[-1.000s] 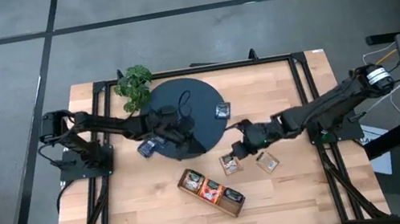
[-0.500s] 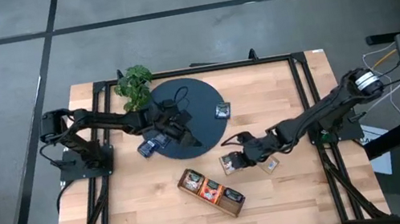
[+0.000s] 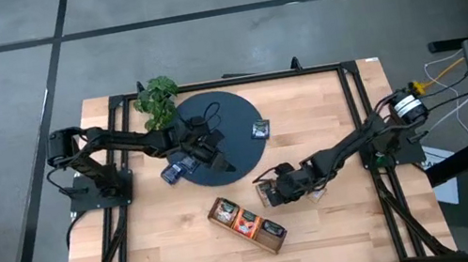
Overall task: Pick & Place Tea
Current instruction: Put the brown tea bag into the left section of the wooden organizer
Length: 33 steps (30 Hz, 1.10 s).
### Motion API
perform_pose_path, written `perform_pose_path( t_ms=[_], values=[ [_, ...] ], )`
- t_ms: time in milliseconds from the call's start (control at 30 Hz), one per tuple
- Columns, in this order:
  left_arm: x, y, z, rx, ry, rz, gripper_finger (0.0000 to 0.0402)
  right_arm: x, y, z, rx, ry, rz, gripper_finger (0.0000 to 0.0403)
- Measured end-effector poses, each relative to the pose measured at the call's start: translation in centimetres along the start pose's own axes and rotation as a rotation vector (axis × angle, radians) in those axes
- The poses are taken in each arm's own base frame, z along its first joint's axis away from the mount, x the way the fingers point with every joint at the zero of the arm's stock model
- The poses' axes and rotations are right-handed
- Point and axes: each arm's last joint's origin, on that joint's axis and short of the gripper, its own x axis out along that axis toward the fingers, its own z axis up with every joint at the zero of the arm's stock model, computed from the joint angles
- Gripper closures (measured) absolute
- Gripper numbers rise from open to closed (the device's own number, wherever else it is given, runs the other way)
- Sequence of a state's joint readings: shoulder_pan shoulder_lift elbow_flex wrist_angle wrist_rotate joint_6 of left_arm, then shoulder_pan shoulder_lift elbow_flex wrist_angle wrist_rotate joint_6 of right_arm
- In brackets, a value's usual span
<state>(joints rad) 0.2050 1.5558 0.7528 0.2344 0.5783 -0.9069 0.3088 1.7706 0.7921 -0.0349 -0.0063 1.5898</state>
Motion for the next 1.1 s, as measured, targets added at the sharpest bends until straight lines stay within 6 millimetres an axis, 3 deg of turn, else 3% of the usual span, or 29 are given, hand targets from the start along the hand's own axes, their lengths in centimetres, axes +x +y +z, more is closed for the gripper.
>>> perform_pose_path(
  t_ms=[300,500,667,767,1100],
  values=[
    [0.0,0.0,0.0,0.008,-0.001,0.000,0.0386,0.6,-0.4,0.1,0.000,-0.021,-0.036,0.0399],
    [0.5,0.5,0.0,0.002,0.023,-0.002,0.0335,0.6,-0.5,0.1,-0.001,-0.028,-0.038,0.0399],
    [1.8,1.3,-0.2,0.017,0.052,-0.032,0.0278,0.6,-0.5,0.1,-0.001,-0.037,-0.033,0.0399],
    [2.6,1.3,-0.3,0.126,0.051,-0.057,0.0258,0.6,-0.5,0.1,-0.001,-0.039,-0.029,0.0399],
    [6.1,1.5,-1.3,0.198,0.155,-0.055,0.0251,0.7,-0.5,0.1,-0.001,-0.051,-0.023,0.0399]
  ],
)
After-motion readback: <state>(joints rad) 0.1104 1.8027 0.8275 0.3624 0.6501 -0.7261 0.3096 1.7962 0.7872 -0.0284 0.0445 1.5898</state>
